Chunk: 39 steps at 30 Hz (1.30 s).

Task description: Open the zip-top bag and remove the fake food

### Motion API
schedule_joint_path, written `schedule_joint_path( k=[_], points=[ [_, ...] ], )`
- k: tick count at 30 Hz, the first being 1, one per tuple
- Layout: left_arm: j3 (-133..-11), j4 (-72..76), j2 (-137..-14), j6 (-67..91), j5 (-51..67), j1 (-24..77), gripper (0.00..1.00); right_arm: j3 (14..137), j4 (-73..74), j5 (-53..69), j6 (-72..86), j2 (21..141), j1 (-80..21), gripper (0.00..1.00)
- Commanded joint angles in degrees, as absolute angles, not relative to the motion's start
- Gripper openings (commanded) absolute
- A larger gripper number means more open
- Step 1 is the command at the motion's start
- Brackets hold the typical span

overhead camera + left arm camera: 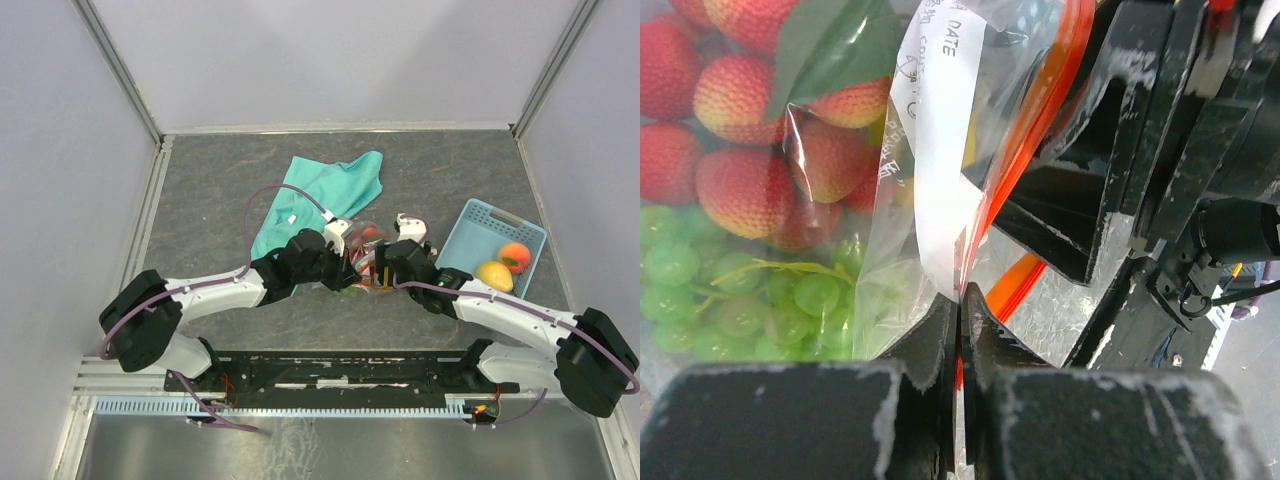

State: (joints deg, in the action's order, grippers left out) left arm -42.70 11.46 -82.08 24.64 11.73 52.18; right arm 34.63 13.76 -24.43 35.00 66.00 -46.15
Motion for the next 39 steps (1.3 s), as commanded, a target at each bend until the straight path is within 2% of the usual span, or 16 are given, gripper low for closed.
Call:
schedule_joint_path(
  k=[1, 5, 10, 12, 15, 17, 20, 23, 26, 33, 39],
  points=[
    [-42.7, 16.6, -83.0, 26.9, 14.9, 52.3, 0.03, 33.8, 11.4, -32.9, 39.0, 65.2, -46.5, 0.89],
    [-42.6, 18.1, -84.0, 27.5, 16.6, 52.4, 0.03, 34.4, 7.3, -31.9, 39.0, 71.0, -46.5, 0.87],
    [-42.1, 18.5, -83.7, 27.9, 17.0, 52.5, 0.03, 35.1, 4.8, -32.5, 40.4, 75.9, -46.5, 0.73],
    [-41.6, 18.4, -83.1, 27.7, 16.7, 52.5, 0.03, 35.0, 4.6, -32.9, 40.5, 77.1, -46.4, 0.73],
    [-41.4, 18.3, -83.1, 27.5, 16.6, 52.5, 0.03, 35.1, 4.5, -33.6, 40.8, 79.7, -46.2, 0.83],
    [-41.4, 18.3, -83.0, 27.6, 16.7, 52.5, 0.03, 34.9, 3.6, -33.6, 40.9, 81.1, -46.1, 0.82],
    [-41.1, 18.1, -82.4, 27.6, 15.8, 52.4, 0.03, 33.6, 2.3, -33.1, 41.3, 80.7, -46.0, 0.63],
    [-40.9, 17.6, -81.9, 27.4, 14.0, 52.4, 0.03, 31.2, 0.9, -31.8, 41.2, 76.2, -46.0, 0.48],
    [-41.1, 17.2, -82.0, 27.2, 12.3, 52.3, 0.03, 30.2, 2.2, -29.9, 40.3, 70.0, -46.1, 0.39],
    [-42.4, 16.8, -83.2, 27.5, 7.0, 52.3, 0.03, 30.4, 10.6, -26.0, 40.1, 56.5, -46.1, 0.32],
    [-44.5, 15.2, -84.1, 26.7, 3.6, 52.2, 0.03, 30.3, 15.3, -20.2, 41.8, 52.8, -46.1, 0.29]
  ],
)
